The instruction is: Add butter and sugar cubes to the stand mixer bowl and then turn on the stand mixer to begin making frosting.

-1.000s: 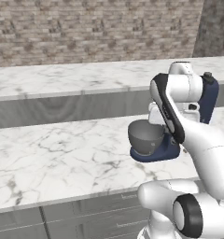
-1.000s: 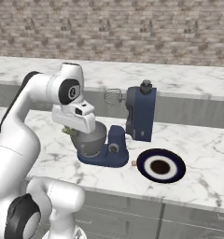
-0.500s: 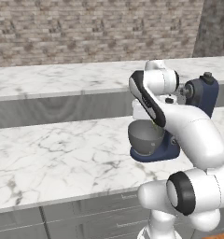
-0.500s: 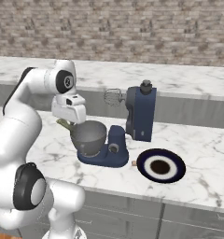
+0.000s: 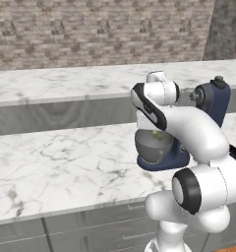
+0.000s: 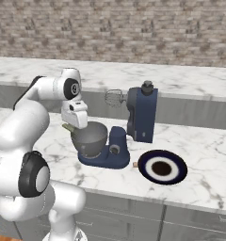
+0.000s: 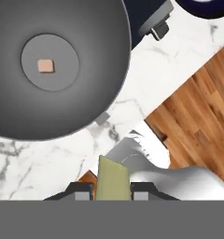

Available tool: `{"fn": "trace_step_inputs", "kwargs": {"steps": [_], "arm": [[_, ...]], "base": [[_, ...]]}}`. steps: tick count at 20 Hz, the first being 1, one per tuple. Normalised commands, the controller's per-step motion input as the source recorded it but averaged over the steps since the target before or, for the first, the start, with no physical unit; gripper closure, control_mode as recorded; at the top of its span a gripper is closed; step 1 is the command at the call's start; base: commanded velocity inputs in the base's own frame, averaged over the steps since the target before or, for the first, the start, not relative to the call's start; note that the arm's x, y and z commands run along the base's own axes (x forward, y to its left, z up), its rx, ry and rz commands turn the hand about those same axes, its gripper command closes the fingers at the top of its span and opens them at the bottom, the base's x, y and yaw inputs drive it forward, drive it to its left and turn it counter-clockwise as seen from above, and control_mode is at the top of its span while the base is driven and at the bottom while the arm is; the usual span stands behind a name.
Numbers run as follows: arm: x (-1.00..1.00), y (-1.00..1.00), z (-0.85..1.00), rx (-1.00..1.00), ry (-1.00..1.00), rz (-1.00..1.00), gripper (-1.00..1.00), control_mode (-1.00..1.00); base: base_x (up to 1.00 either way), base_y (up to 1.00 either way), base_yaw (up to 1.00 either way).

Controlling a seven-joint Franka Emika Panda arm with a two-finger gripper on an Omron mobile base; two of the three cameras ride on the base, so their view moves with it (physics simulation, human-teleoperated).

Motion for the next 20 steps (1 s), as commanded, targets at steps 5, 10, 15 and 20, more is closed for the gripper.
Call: {"fn": "trace_step_inputs", "kwargs": {"steps": [5,10,15,20], "arm": [[0.14,-0.02,-0.18,-0.03,0.0,-0.14,1.0,-1.0],[0.14,-0.12,-0.01,-0.03,0.0,-0.14,1.0,-1.0],[0.2,-0.09,0.0,-0.05,-0.04,-0.12,1.0,-1.0],[0.27,-0.06,0.0,-0.08,-0.1,-0.09,1.0,-1.0]], "base": [[0.0,0.0,0.0],[0.0,0.0,0.0],[0.0,0.0,0.0],[0.0,0.0,0.0]]}}
